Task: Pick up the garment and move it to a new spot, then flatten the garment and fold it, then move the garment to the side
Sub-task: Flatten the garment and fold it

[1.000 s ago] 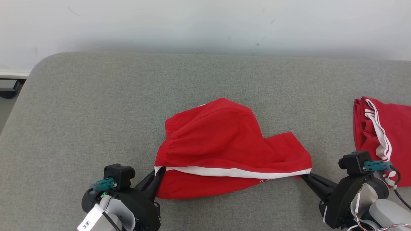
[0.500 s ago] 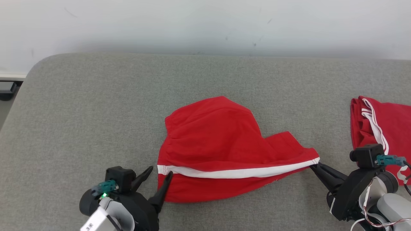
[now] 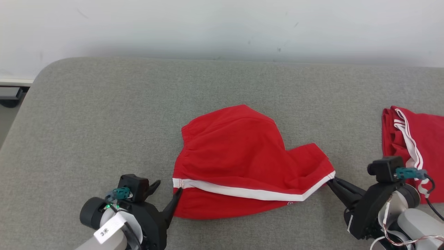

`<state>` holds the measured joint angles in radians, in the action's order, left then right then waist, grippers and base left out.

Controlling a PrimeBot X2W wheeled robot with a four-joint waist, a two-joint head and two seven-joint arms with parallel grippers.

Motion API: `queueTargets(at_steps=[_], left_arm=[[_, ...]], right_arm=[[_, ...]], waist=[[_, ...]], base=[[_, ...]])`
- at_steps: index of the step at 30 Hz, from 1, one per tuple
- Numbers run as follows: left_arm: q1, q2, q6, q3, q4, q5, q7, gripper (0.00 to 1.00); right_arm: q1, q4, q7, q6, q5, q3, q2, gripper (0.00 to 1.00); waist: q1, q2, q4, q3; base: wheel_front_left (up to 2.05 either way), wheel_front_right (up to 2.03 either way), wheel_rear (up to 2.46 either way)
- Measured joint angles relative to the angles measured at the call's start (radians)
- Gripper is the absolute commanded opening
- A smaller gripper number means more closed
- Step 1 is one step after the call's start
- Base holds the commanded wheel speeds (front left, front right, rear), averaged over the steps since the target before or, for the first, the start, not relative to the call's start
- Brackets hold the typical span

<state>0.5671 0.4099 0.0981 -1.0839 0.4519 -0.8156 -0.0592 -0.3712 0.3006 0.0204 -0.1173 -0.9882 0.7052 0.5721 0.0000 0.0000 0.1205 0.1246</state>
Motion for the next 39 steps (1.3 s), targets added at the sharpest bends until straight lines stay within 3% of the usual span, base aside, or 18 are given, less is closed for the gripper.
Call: queueTargets(at_steps=[12, 13, 14, 17, 24, 39], left_arm=[[0.038, -0.031, 0.006, -0.022, 0.021, 0.003, 0.067, 1.0], [0.038, -0.031, 0.007, -0.024, 0.023, 0.006, 0.069, 0.84], [0.038, -0.031, 0.007, -0.024, 0.025, 0.006, 0.077, 0.47], [0.039, -0.03, 0.007, -0.03, 0.038, 0.011, 0.09, 0.0], [0.058, -0.026, 0.016, -0.04, 0.03, 0.064, 0.104, 0.0], [0.105, 0.022, 0.025, 0.028, -0.146, 0.147, 0.016, 0.0]], right_arm=[[-0.008, 0.018, 0.006, 0.0, 0.003, 0.006, -0.001, 0.0], [-0.009, 0.018, 0.006, 0.0, 0.003, 0.006, -0.001, 0.0], [-0.009, 0.019, 0.006, 0.0, 0.003, 0.006, -0.002, 0.0], [-0.009, 0.021, 0.006, 0.0, 0.003, 0.007, -0.002, 0.0], [-0.007, 0.026, -0.003, -0.002, 0.003, 0.006, -0.001, 0.0], [-0.015, 0.018, -0.1, 0.013, -0.006, -0.084, 0.021, 0.0]], waist=[[0.0, 0.0, -0.028, 0.001], [0.0, 0.0, -0.028, 0.001], [0.0, 0.0, -0.029, 0.001], [0.0, 0.0001, -0.03, 0.001], [0.0, 0.0, -0.024, -0.001], [0.0, 0.0, 0.001, -0.013]], base=[[0.0, 0.0, 0.0], [0.0, 0.0, 0.0], [0.0, 0.0, 0.0], [0.0, 0.0, 0.0], [0.0, 0.0, 0.0], [0.0, 0.0, 0.0]])
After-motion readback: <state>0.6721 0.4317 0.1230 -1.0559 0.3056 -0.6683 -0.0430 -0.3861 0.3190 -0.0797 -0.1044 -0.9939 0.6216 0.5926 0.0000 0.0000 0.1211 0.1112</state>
